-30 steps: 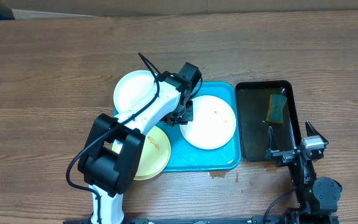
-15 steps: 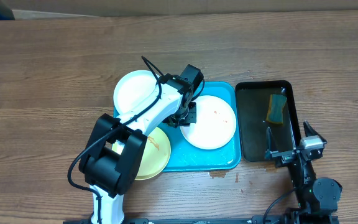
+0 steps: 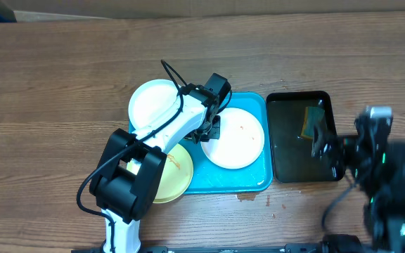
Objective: Clean dirty plates on tray and stack at the side
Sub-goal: 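Grasp the green sponge in the black tray with the right gripper, then dip and rub the sponge in the black tray's water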
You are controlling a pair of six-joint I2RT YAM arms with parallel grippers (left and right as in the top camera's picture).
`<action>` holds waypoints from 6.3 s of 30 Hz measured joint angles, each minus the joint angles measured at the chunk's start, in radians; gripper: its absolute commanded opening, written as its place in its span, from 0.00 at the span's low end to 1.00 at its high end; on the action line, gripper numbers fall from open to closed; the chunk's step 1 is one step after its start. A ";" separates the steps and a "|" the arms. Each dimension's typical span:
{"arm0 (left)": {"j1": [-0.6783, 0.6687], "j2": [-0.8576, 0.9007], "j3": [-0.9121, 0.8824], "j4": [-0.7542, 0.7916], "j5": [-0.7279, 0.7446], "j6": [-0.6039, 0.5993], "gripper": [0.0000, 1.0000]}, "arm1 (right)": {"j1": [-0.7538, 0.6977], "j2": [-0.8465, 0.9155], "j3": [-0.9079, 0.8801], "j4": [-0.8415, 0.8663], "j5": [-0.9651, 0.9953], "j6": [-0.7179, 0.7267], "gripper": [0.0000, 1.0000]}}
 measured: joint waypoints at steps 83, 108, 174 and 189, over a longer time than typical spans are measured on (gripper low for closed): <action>0.097 0.000 0.000 0.026 0.231 0.114 0.56 | 0.089 1.178 0.333 -0.059 0.184 0.182 0.68; 0.097 0.000 0.000 0.026 0.231 0.114 0.57 | 0.083 1.178 0.311 0.121 0.245 0.181 0.04; 0.097 0.000 0.000 0.022 0.231 0.106 0.64 | 0.083 1.178 0.375 -0.325 0.121 0.187 0.06; 0.097 0.000 0.000 0.022 0.231 0.106 0.64 | 0.084 1.178 0.360 -0.208 0.165 0.187 0.38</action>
